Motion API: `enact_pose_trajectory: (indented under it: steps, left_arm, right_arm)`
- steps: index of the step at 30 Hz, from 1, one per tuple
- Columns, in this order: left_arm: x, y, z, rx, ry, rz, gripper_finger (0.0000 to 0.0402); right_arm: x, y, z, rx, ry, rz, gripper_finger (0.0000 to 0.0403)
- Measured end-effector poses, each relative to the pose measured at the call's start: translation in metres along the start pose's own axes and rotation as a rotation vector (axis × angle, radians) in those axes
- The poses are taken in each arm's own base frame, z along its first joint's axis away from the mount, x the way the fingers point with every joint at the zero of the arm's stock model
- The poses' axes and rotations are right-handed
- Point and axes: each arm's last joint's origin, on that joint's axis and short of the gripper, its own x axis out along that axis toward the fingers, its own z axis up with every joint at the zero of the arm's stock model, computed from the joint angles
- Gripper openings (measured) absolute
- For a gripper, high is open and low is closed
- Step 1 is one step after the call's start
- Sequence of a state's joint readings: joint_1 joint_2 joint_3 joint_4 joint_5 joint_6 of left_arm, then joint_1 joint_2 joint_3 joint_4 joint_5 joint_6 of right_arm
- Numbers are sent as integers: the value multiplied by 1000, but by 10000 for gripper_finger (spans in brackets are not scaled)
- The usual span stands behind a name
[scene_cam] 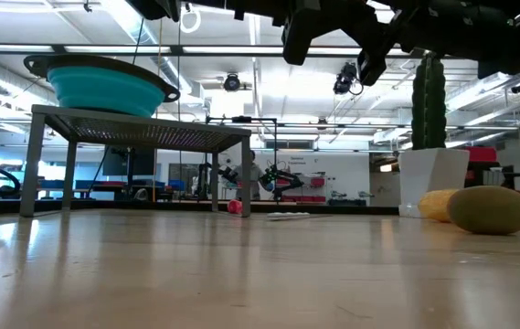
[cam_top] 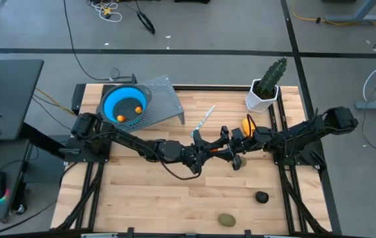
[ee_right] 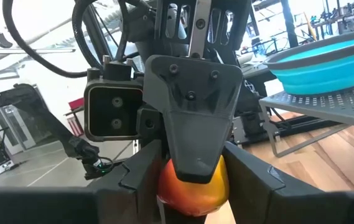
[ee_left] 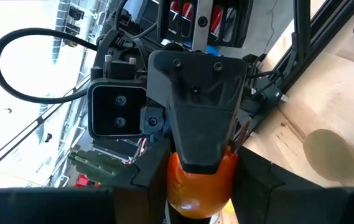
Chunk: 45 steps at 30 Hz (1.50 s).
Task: Pick & Place Fruit
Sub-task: Put the right orange pear into the blue strainer bowl
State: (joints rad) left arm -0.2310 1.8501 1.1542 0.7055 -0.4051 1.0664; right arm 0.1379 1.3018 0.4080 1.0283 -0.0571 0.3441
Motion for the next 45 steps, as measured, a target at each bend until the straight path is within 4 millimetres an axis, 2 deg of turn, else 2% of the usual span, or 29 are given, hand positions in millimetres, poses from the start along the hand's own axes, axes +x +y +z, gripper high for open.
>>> enact_pose_trajectory:
  steps: [18,32,41,45]
  left_arm:
    - [0,1,1,-17,-8,2,141]
    - [0,2,1,-42,-10,6,140]
    - [0,2,2,-97,-9,13,146]
    - [-1,-11,0,-78,8,-51,147]
  right_arm:
    - [0,0,3,-60,-26,6,164]
    - [-2,3,8,-69,-53,41,253]
    - [-10,7,17,-104,-40,32,260]
    - [-14,10,30,-128,-105,13,260]
